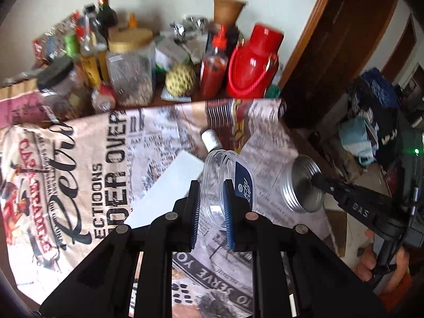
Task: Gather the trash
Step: 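Grasp the metal tin lid with the right tool while the left tool grasps the clear plastic cup, then lift the tin lid and clear cup and carry both over the bucket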
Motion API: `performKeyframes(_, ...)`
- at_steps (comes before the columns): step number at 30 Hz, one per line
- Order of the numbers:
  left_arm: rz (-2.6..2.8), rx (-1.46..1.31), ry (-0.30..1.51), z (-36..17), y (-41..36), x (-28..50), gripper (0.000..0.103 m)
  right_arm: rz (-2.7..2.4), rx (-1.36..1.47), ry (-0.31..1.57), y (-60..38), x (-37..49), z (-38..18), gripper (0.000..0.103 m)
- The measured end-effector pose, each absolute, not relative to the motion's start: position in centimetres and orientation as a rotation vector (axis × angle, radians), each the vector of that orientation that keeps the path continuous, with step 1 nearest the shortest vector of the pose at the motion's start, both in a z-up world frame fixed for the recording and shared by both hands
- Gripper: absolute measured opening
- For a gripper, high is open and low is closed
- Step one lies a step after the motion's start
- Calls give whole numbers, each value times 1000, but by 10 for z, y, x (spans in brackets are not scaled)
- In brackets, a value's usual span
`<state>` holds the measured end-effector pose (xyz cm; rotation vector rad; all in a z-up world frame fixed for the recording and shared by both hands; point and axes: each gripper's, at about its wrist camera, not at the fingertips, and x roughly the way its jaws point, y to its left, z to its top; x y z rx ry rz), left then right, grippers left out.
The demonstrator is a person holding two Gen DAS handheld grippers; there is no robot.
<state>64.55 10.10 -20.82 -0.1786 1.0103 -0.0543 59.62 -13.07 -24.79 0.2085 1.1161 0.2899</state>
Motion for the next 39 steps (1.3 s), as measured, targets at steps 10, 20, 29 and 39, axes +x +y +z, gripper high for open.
performKeyframes(10,127,-246,792,-133,75,564,16,429,141,928,-160,557,-165,3)
performKeyframes(20,211,-214,646,-70,58,483,16,500,130,814,-171,504,-117,3)
performKeyframes(29,158,-190,567,-46,65,399,16,461,133,721,-169,429,-87,3)
performKeyframes(39,91,-188,593,-55,84,275,16,375,171,715,-156,321,-93,3)
